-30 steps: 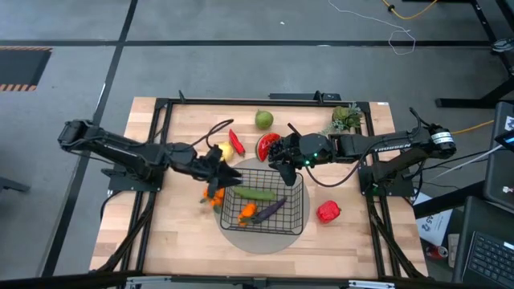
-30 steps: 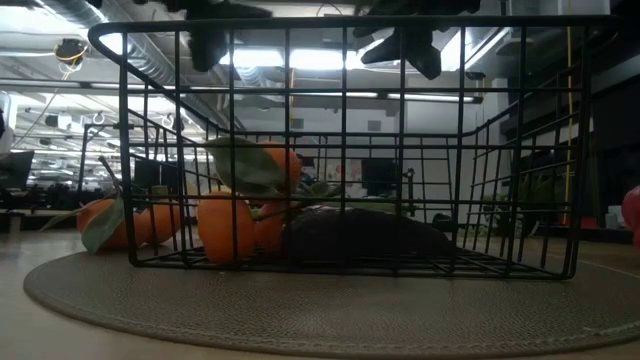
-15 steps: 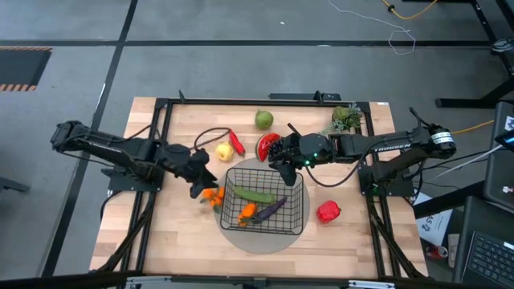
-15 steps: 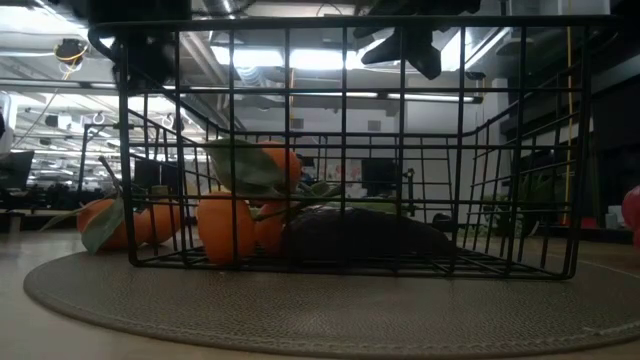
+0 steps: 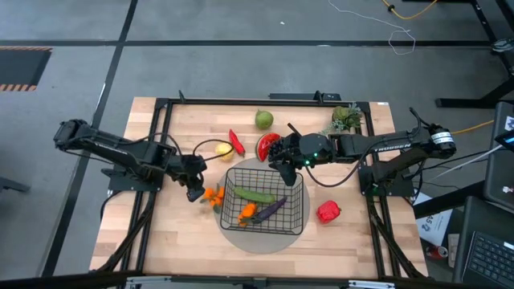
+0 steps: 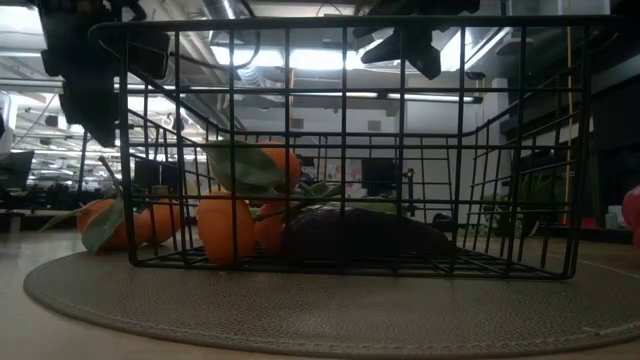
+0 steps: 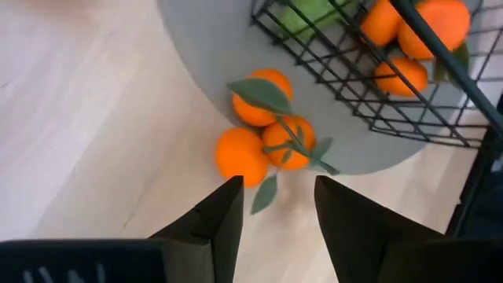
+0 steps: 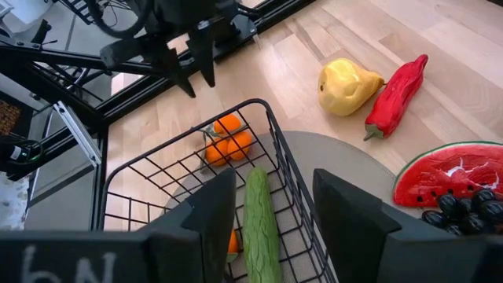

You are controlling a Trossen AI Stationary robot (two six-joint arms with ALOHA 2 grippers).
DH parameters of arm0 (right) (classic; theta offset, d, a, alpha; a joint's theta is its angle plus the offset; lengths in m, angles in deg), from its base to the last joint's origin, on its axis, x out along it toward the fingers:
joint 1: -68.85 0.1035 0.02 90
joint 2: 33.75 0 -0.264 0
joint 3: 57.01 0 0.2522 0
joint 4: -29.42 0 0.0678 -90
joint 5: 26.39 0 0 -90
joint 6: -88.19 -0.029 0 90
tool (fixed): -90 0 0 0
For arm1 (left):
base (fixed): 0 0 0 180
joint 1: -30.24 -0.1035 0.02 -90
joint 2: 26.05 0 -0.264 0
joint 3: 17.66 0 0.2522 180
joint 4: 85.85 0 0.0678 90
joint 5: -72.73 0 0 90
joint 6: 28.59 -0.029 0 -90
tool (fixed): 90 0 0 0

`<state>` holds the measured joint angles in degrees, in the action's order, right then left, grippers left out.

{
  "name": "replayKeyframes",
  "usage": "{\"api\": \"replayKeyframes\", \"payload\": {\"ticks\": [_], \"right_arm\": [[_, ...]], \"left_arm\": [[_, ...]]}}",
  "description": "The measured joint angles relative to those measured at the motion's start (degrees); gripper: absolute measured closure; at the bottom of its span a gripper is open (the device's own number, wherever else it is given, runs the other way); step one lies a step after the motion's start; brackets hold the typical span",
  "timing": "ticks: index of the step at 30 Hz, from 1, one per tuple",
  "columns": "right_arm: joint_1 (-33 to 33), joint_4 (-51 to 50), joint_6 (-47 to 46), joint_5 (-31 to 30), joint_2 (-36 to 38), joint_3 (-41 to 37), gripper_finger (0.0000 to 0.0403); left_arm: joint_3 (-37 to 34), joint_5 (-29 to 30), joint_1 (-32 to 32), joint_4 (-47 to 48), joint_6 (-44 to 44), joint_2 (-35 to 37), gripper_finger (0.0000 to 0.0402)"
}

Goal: Build produce basket
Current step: Put the oranges tangerines into the black wire basket

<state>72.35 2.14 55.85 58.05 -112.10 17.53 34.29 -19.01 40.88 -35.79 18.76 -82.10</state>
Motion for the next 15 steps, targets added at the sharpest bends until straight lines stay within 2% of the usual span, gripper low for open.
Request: {"api": "replayKeyframes", "payload": {"ticks": [5,11,15], "right_arm": [[0.0,0.0,0.0,0.0,0.0,0.0,0.0231],[0.0,0.0,-0.1,0.0,0.0,0.0,0.0231],[0.0,0.0,0.0,0.0,0.0,0.0,0.0231]], "left_arm": [[0.0,-2.0,3.0,-3.9,-1.2,-2.4,0.025],[0.0,2.7,5.0,-10.8,0.5,-5.8,0.025],[0.0,3.1,5.6,-13.3,0.2,-9.0,0.025]]}}
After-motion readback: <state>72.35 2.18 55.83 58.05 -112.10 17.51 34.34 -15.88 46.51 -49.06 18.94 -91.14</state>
